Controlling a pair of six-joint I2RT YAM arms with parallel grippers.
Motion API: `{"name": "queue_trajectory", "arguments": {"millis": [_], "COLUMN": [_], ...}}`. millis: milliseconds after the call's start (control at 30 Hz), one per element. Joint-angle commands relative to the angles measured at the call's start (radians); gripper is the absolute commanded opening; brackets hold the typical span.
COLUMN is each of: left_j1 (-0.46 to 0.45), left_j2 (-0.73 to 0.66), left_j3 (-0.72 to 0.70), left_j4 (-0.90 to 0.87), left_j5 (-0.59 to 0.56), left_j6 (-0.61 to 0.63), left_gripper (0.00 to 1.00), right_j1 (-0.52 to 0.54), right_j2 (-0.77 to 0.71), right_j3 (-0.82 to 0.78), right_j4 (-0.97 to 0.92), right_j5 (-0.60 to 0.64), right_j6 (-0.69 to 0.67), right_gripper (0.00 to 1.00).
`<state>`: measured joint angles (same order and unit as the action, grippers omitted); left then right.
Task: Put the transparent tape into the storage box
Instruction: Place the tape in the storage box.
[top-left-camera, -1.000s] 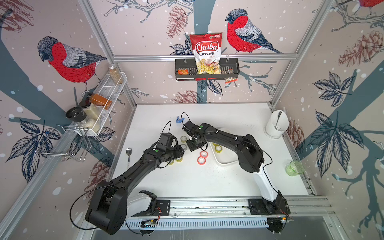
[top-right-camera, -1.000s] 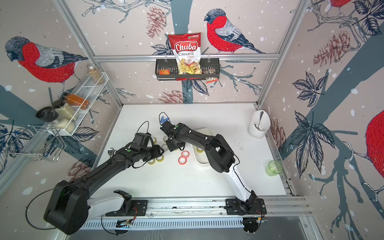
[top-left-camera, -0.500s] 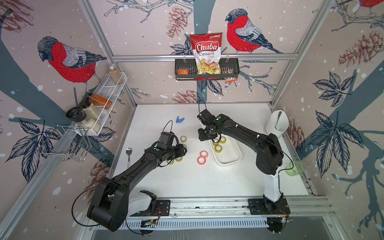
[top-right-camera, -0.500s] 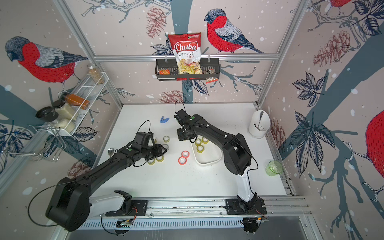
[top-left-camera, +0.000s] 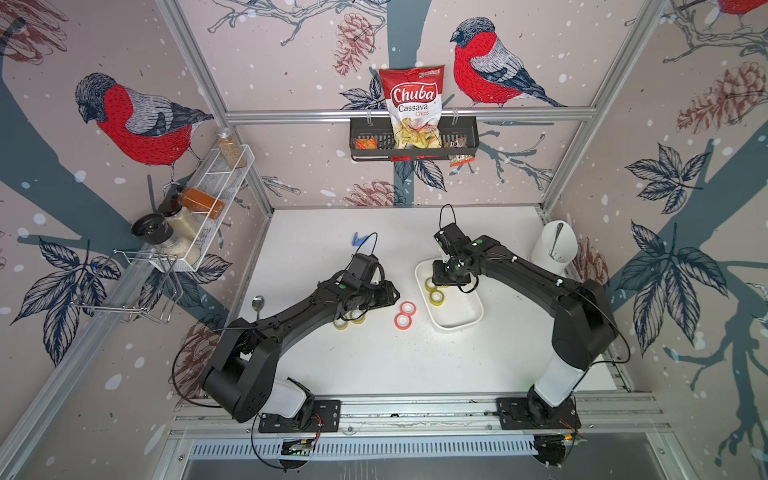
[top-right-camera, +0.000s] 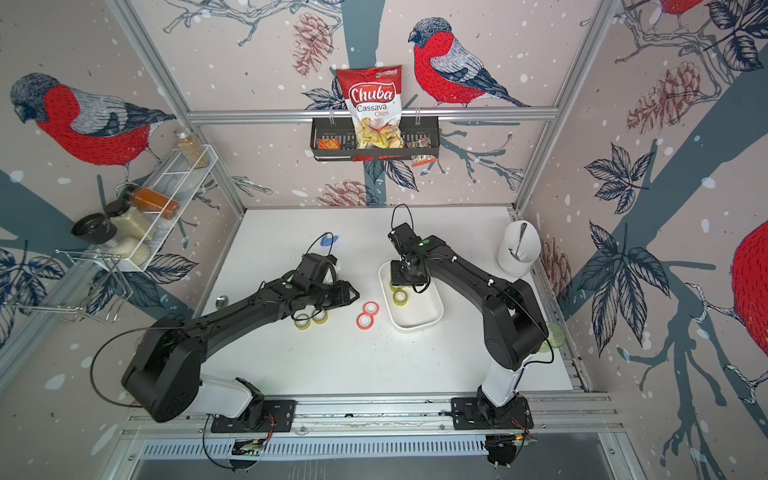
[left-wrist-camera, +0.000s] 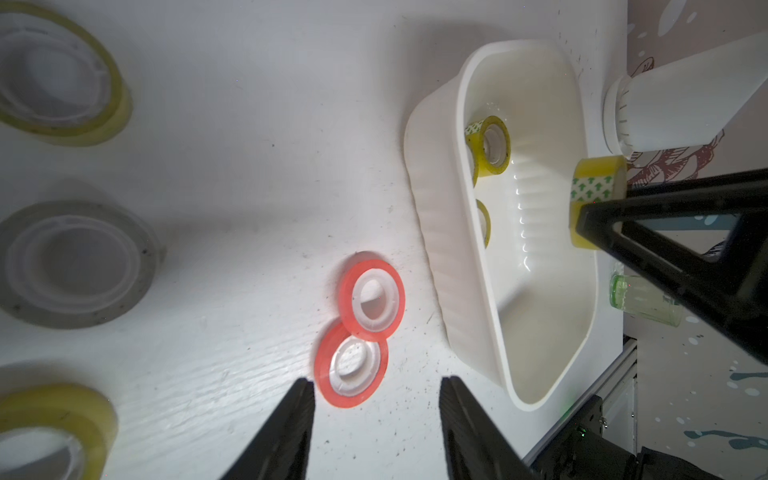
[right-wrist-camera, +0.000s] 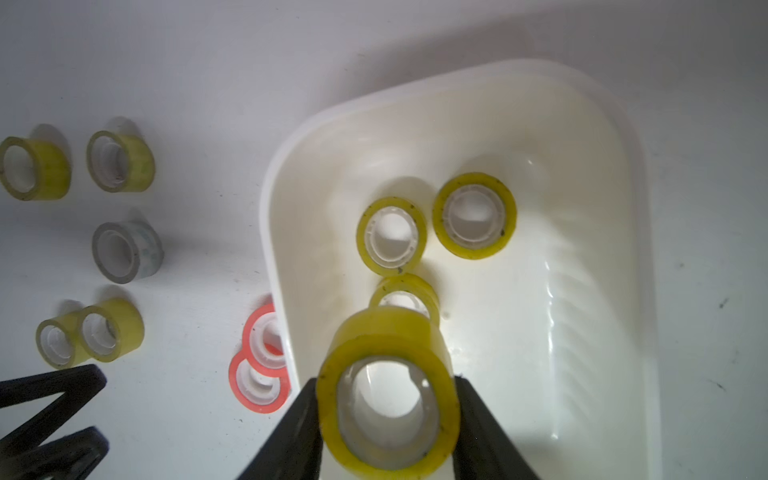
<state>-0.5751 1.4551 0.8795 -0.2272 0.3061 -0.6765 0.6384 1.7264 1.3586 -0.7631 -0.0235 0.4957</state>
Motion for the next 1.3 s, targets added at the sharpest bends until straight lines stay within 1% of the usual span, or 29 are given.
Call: {"name": "queue_trajectory", "arguments": {"millis": [0,167,367,633,1033,1100,1200,1267], "left_j1": [-0.021,-0.041,-0.045,-0.046,-0.046,-0.045,-0.046,-0.046], "left_j2": [0.027,0.056,0.064,0.057,0.047,0.043,0.038,0.035], "left_j3": [0.036,0.067,0.076,0.071,0.066,0.062,0.056,0.052], "left_j4": [0.036,0.035,0.027,0.022,0.016,0.016,0.017,0.017], "left_j5": [-0.013,-0.015,-0.014,-0.024,-0.028,-0.031,-0.034,-0.033], "left_j6": [-0.006,-0.009,-0.01,-0.019,-0.02,-0.017,-0.017,-0.016], "left_gripper": [0.54,0.54,0.54,0.54,0.54,0.54,0.54,0.54], "right_j1": [-0.029,-0.063,-0.077,-0.087,-0.088,-0.087,-0.088,-0.086], "right_j2": [-0.033,-0.048,-0.009,0.07,0.124,0.129,0.132,0.127], "right_j3": [-0.061,-0.14,-0.177,-0.174,-0.136,-0.132,-0.125,-0.122], "right_j4": [0.035,0.067,0.11,0.149,0.154,0.151,0.145,0.142], "right_j5": [0.002,-0.011,-0.027,-0.046,-0.021,-0.015,-0.005,-0.001], "right_j6": [0.001,-0.011,-0.021,-0.028,-0.011,-0.011,-0.008,-0.005], "right_gripper": [0.48,0.48,0.48,0.48,0.5,0.51,0.56,0.57]}}
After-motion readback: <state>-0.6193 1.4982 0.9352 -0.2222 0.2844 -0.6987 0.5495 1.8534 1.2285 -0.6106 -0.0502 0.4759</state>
